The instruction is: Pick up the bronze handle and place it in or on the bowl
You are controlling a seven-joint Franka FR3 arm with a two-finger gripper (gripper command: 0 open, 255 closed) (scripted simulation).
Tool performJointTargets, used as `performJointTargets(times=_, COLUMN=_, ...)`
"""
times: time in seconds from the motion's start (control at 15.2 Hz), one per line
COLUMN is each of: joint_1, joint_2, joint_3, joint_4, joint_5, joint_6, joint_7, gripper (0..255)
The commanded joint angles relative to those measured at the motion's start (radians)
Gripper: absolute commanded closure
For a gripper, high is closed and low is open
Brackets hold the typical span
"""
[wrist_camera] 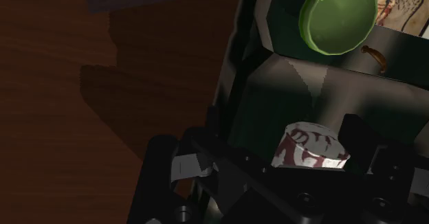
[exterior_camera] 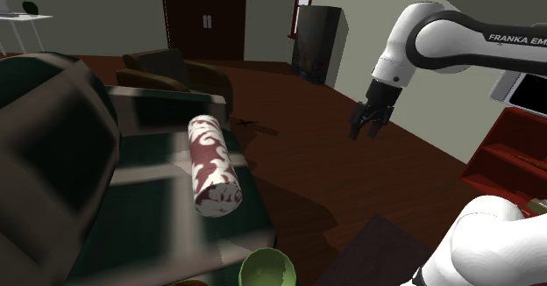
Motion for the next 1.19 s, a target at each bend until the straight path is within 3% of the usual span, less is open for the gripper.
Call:
performJointTargets(times=0.0, joint_1=0.0, joint_2=0.0, joint_3=0.0, joint_4=0.0, joint_5=0.0, joint_6=0.0, joint_7=0.0, gripper=0)
performJointTargets(times=0.53, joint_1=0.09, joint_2=0.199, joint_3=0.071, joint_4=-0.028, joint_5=0.053, joint_6=0.218, joint_7=-0.044, gripper=0)
performJointTargets(times=1.12, joint_1=0.179, joint_2=0.472, joint_3=0.153, joint_4=0.021, joint_5=0.092, joint_6=0.433, joint_7=-0.093, gripper=0)
